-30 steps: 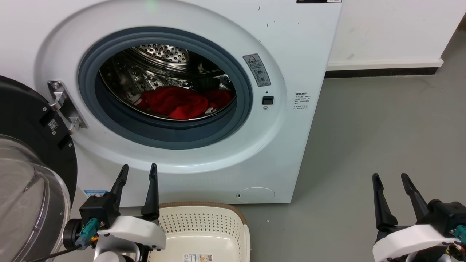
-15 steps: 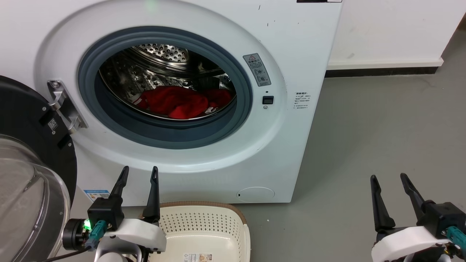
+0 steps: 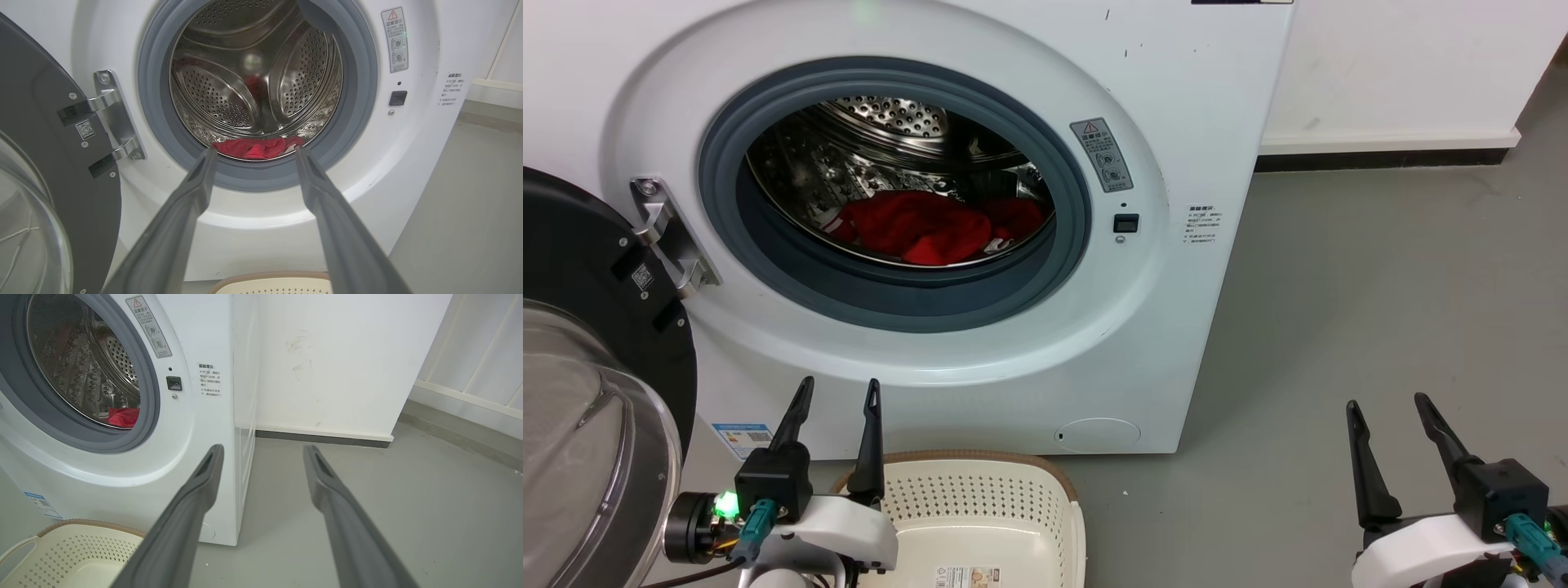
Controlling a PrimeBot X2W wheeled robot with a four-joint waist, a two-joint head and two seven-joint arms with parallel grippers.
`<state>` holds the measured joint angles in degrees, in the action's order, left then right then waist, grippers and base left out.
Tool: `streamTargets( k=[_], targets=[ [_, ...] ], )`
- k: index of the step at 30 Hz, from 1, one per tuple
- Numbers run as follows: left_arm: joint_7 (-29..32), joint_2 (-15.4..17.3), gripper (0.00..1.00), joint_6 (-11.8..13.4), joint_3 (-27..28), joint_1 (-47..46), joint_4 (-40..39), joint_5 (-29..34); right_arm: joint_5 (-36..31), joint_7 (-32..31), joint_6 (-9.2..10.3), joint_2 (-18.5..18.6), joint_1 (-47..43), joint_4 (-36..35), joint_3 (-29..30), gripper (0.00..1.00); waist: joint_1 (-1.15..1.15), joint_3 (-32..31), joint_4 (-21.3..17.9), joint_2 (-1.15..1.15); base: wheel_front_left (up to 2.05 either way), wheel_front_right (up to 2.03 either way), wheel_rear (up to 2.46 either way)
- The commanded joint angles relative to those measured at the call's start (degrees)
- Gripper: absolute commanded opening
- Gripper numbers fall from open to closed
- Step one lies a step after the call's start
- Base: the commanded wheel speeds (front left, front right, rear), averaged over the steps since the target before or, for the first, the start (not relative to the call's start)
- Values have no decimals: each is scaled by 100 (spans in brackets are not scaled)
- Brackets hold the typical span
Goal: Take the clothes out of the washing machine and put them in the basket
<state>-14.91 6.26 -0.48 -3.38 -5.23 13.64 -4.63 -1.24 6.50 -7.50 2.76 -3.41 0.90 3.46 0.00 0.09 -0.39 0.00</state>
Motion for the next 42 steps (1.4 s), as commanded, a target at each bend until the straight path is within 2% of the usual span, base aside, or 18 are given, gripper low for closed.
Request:
streamTargets(
  k=[1,25,28,35,42],
  targets=[
    [-40,-11,100,15,17,-22,19,6,11,11,2,21,-19,19,-4,100,0,5,2,0,0,0,0],
    [-31,46,100,54,105,-262,158,-35,75,46,2,19,137,39,-35,100,0,189,-3,0,0,0,0],
    [-31,97,100,14,78,-526,223,-19,64,52,3,18,212,30,-77,100,0,318,-60,0,0,0,0],
    [183,311,100,-83,91,-1644,586,-50,50,83,3,18,590,-66,-197,100,0,1080,-450,0,0,0,0],
    [630,709,100,-227,154,-2809,1021,-68,160,284,3,15,961,36,-296,100,0,1844,-895,0,0,0,0]
  ],
)
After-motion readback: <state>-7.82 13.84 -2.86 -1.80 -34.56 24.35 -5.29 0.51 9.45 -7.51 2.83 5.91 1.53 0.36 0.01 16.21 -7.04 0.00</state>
